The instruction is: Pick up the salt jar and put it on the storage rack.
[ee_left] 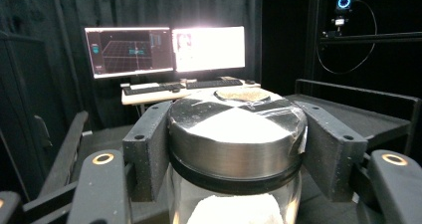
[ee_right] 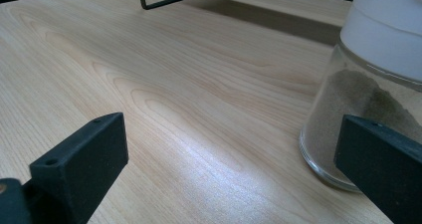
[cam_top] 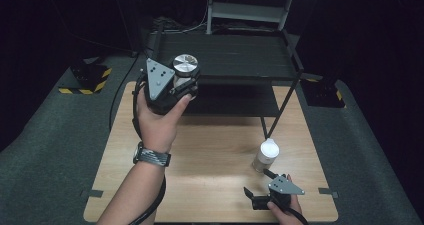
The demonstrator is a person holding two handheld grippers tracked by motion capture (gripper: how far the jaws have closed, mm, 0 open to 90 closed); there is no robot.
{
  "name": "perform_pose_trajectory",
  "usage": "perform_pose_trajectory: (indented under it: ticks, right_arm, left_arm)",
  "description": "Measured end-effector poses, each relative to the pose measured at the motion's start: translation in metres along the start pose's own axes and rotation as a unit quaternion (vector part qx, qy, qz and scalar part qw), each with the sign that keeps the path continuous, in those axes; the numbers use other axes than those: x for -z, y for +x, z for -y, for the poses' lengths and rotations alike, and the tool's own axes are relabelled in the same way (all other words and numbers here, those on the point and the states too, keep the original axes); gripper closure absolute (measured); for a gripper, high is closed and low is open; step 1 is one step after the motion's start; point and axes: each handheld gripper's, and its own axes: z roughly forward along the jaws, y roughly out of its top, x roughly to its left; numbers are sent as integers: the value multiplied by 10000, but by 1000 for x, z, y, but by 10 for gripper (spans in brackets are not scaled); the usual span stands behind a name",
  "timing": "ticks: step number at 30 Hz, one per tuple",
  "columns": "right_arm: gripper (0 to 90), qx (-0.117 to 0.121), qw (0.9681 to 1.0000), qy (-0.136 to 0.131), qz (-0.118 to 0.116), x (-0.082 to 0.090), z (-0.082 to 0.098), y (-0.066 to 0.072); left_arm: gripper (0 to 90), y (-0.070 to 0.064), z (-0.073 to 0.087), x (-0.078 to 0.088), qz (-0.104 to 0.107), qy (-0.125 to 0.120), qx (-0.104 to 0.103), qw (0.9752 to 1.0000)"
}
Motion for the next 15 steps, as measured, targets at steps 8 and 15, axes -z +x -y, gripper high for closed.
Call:
perform_pose_trajectory:
  ticks: [8,15]
  right_arm:
    - [4,-16,10000,-19,-11,0,1,-1]
    - [4,-28,10000,-35,-11,1,1,-1]
  left_arm:
    - [350,-1,-16,-12,-81,-30,-50,10000]
    - [350,-2,-24,-32,-151,-106,-2,9998]
